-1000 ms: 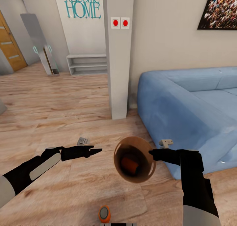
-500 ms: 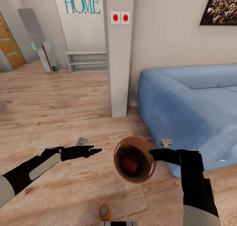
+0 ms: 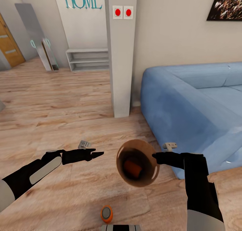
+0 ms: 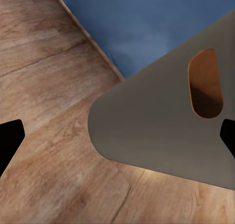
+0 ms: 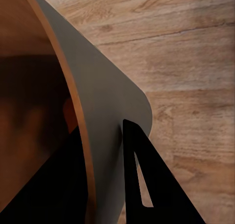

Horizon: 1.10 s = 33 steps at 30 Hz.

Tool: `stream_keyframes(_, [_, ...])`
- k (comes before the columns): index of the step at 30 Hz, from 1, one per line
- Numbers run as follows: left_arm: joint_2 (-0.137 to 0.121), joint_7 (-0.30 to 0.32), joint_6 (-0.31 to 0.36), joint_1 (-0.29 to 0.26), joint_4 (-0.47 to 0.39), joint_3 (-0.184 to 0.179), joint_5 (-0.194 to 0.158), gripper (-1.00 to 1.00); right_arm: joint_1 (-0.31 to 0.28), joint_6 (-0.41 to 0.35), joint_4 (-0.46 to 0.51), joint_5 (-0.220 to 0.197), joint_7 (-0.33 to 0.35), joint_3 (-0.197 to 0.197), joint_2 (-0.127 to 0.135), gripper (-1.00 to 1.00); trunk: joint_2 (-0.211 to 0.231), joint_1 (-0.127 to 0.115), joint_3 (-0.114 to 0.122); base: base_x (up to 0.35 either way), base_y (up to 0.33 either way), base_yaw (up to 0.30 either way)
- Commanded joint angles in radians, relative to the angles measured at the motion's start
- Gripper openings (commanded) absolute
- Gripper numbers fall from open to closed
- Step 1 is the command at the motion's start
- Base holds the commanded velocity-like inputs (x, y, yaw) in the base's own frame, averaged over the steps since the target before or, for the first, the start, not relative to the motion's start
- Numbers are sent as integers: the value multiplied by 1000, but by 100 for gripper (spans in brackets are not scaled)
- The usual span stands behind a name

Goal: Put the three can of soda from the living room inside the tash can in the kitchen.

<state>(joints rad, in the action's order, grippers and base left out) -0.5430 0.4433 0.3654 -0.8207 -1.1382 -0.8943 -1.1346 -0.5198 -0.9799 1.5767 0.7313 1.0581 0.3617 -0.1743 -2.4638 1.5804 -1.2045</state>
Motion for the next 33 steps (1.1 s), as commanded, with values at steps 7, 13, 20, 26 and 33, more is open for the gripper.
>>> stream_keyframes(7, [1, 0, 0, 0, 1, 0, -3, 100, -1, -30, 1, -18, 4, 2, 4, -100, 0, 0, -10, 0, 0, 0])
stream_keyframes(13, [1, 0, 0, 0, 2, 0, -3, 100, -16, -67, 2, -19, 32, 2, 55, -100, 0, 0, -19, 0, 0, 0])
stream_keyframes(20, [3, 0, 0, 0, 2, 0, -2, 100, -46, -67, 2, -19, 37, 0, 75, -100, 0, 0, -29, 0, 0, 0])
stream_keyframes(26, [6, 0, 0, 0, 2, 0, 2, 100, -48, -67, 2, -20, 39, -1, 92, -100, 0, 0, -37, 0, 0, 0])
stream_keyframes(33, [6, 0, 0, 0, 1, 0, 1, 100, -48, -67, 2, -19, 39, -1, 94, -100, 0, 0, -46, 0, 0, 0])
